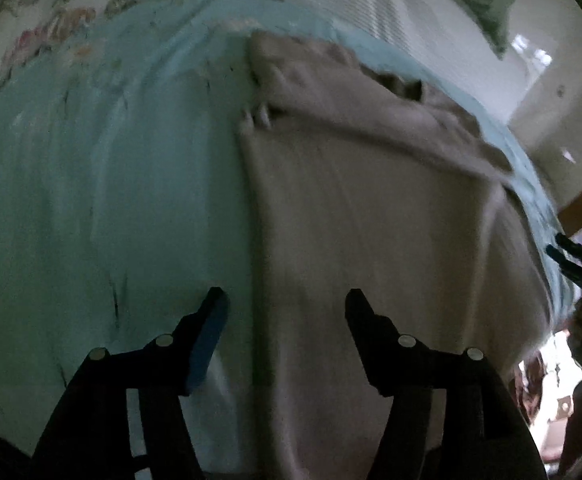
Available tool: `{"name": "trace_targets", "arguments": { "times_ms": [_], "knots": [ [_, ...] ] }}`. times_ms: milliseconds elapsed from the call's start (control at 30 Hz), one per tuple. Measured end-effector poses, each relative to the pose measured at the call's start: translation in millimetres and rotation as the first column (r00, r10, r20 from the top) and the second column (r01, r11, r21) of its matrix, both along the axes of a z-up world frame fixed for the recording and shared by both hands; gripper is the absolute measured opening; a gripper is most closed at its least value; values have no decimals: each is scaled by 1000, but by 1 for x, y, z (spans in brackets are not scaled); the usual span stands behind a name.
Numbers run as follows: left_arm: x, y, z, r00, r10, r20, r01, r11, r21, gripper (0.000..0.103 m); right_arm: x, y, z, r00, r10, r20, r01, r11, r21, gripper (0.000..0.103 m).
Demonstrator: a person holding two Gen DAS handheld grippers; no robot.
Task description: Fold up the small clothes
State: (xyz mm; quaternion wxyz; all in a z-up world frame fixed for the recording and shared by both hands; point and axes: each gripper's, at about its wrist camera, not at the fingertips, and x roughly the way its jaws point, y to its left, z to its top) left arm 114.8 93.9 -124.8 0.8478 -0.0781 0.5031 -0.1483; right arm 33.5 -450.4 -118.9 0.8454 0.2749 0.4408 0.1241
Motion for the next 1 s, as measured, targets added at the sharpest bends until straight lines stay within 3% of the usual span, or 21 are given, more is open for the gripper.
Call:
{"name": "trace_targets", "arguments": {
  "times_ms": [200, 333, 467, 633, 667, 700, 733, 767, 800, 867, 1000],
  "knots": [
    [-80, 5, -5, 994, -109, 7, 109, 994, -21, 68, -66, 17, -8, 985, 170, 4, -170, 985, 9, 67],
    [-108, 9, -19, 984, -170, -46, 168, 985, -36, 68, -90, 25, -29, 967, 241, -77, -244, 969, -31, 67],
    [-122, 8, -44, 968, -229, -99, 229, 973, -10, 68, -89, 28, -59, 964, 230, -132, -240, 969, -61, 67],
    [-124, 2, -67, 953, -275, -130, 272, 962, -36, 64, -72, 44, -73, 962, 259, -83, -262, 964, -33, 68],
    [-125, 2, -68, 953, -277, -126, 274, 961, -37, 64, -73, 47, -75, 959, 272, -82, -276, 961, -34, 63],
    [-126, 1, -68, 953, -280, -117, 278, 960, -40, 59, -73, 53, -75, 952, 298, -74, -300, 953, -31, 47],
    [-126, 0, -67, 953, -285, -107, 281, 959, -45, 43, -77, 54, -77, 948, 311, -69, -313, 949, -23, 37],
    [-126, -2, -66, 951, -293, -100, 289, 956, -55, 35, -80, 57, -76, 944, 322, -67, -324, 946, -12, 24],
    [-128, -3, -65, 949, -301, -93, 296, 953, -65, 26, -82, 58, -74, 942, 330, -64, -330, 944, 3, 20],
    [-131, -3, -60, 947, -312, -71, 307, 949, -69, 21, -89, 58, -72, 940, 338, -45, -336, 941, 45, 16],
    [-136, -1, -40, 941, -337, -15, 335, 939, -78, 20, -101, 52, -55, 943, 331, 32, -332, 934, 130, 16]
  ]
}}
